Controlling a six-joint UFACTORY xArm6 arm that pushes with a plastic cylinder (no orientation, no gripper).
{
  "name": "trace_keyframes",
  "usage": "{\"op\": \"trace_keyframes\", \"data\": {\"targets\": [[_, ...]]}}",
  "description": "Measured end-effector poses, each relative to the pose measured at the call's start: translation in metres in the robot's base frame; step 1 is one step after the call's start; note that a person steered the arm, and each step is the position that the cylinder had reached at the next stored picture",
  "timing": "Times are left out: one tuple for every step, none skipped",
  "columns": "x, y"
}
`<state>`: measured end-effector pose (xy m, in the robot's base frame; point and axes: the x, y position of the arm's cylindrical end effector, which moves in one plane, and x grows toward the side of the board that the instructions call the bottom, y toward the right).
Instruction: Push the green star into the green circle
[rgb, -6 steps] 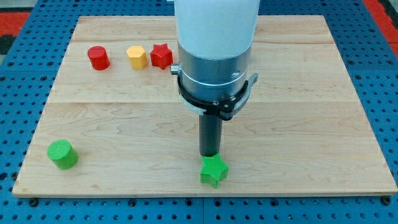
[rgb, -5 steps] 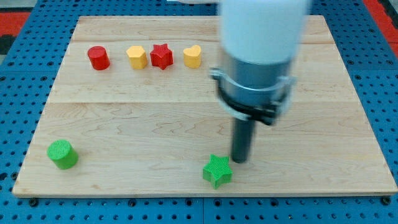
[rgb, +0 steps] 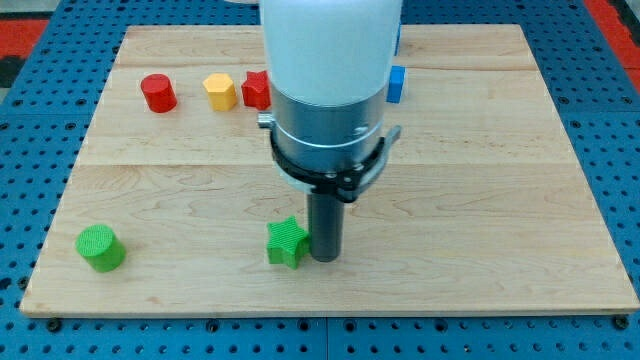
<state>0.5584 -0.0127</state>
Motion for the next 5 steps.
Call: {"op": "trace_keyframes", "data": {"targets": [[-0.013, -0.079], [-0.016, -0.124], [-0.023, -0.095], [-0.044, -0.118], [-0.044, -0.182]]}}
